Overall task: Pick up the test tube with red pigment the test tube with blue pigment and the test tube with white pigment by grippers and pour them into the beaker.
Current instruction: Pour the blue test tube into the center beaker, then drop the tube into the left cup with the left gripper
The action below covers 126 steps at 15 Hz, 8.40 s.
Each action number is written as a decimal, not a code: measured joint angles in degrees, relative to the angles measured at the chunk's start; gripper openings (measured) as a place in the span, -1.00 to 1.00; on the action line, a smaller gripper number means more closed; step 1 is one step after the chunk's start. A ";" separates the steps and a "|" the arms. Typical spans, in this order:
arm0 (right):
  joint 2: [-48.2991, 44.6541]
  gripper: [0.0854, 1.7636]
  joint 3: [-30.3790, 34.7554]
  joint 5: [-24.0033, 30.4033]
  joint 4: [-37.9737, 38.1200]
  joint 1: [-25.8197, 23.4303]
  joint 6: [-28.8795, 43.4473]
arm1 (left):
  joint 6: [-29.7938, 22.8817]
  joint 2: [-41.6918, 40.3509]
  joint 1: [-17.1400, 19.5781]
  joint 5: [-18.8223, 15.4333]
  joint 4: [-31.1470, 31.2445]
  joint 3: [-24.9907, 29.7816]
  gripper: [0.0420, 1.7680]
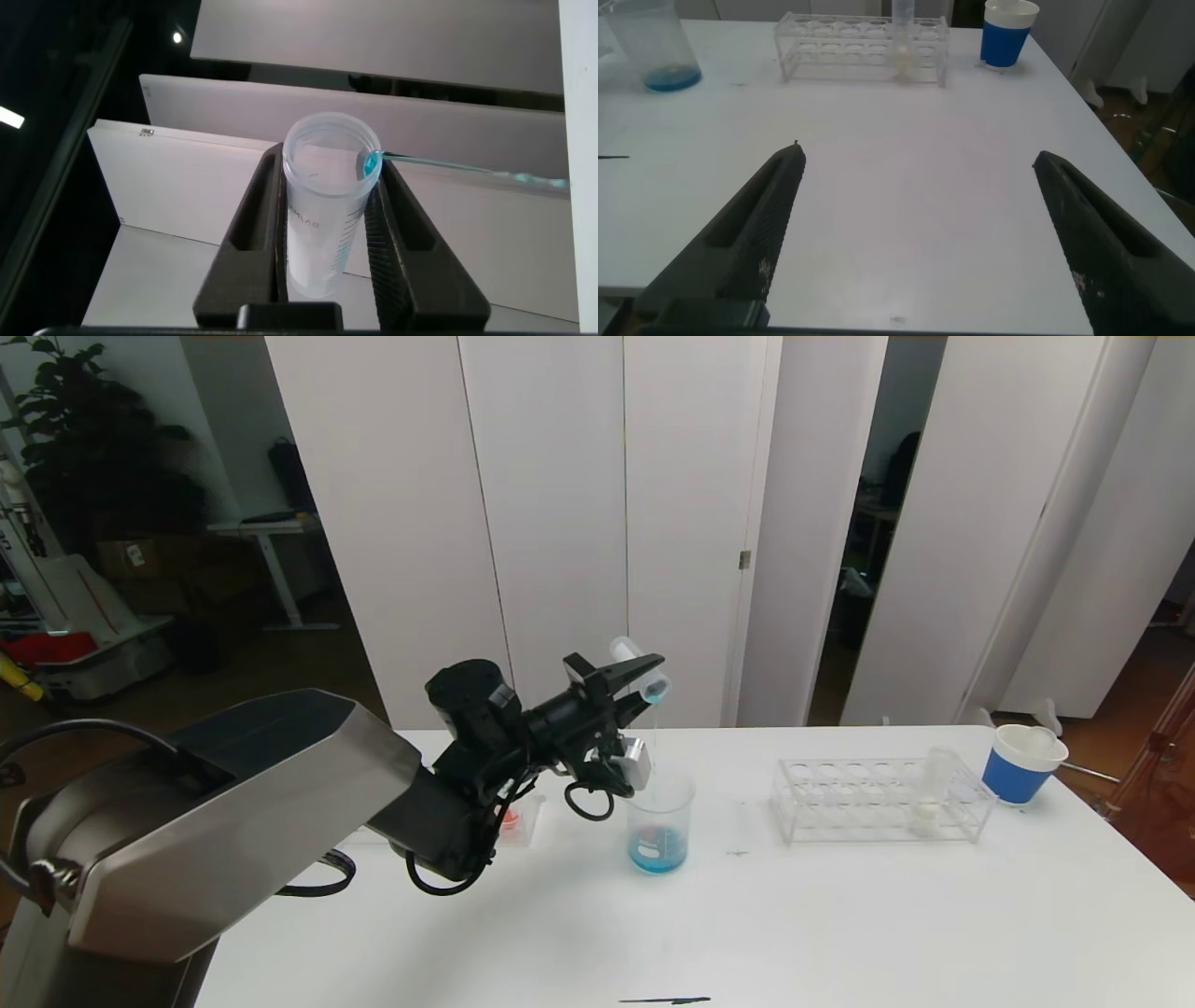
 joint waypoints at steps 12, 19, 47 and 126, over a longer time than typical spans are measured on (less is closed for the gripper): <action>0.00 0.98 0.00 0.05 0.02 0.00 0.00 | -13.00 -6.58 0.35 9.20 15.38 -0.52 -0.39; 0.00 0.98 0.00 0.00 0.00 0.00 -0.02 | -49.69 -14.82 -1.32 28.99 37.62 -5.63 -0.39; 0.00 0.98 0.00 0.00 0.00 0.00 0.00 | -65.90 -17.83 29.26 48.49 8.61 8.57 -0.39; 0.00 0.98 0.00 0.05 0.02 0.02 -0.05 | -74.39 -133.21 24.98 36.12 96.03 49.97 0.98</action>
